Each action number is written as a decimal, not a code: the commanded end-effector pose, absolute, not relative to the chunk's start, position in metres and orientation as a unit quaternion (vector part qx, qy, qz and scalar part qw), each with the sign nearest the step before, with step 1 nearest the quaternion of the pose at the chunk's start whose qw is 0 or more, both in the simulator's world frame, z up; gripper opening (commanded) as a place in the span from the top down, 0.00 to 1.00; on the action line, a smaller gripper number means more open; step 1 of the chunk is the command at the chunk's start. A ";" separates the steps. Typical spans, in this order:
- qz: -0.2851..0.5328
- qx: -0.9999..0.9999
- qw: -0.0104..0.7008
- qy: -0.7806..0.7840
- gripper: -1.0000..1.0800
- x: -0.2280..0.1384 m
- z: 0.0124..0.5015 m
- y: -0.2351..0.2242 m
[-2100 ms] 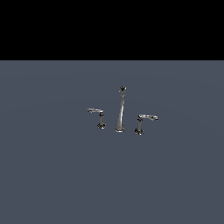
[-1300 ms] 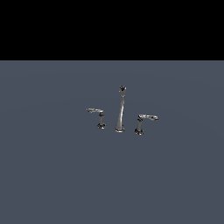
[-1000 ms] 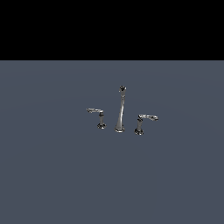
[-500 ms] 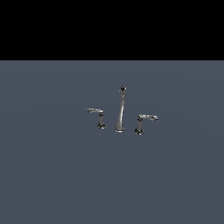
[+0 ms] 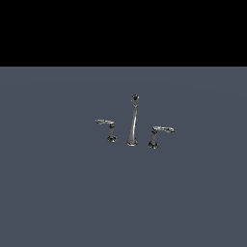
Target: Turn on the faucet by rotating a designated handle.
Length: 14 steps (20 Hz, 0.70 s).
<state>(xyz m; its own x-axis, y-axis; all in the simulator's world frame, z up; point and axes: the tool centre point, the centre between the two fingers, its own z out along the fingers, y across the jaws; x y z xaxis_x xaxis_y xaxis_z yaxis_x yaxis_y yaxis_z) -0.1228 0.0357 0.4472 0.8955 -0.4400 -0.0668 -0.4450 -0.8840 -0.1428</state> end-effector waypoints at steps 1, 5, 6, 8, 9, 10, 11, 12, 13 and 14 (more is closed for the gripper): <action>0.023 -0.961 0.082 0.262 1.00 -0.106 0.435 0.040; 0.033 -0.944 0.086 0.316 1.00 -0.080 0.413 0.046; 0.035 -0.940 0.086 0.329 1.00 -0.074 0.407 0.047; 0.040 -0.930 0.086 0.356 1.00 -0.062 0.395 0.050; 0.042 -0.924 0.086 0.370 1.00 -0.056 0.389 0.052; 0.044 -0.919 0.086 0.383 1.00 -0.050 0.382 0.053; 0.046 -0.913 0.085 0.396 1.00 -0.044 0.376 0.055; 0.048 -0.907 0.084 0.410 1.00 -0.039 0.369 0.056; 0.050 -0.901 0.083 0.423 1.00 -0.033 0.362 0.058; 0.051 -0.895 0.082 0.436 1.00 -0.028 0.355 0.059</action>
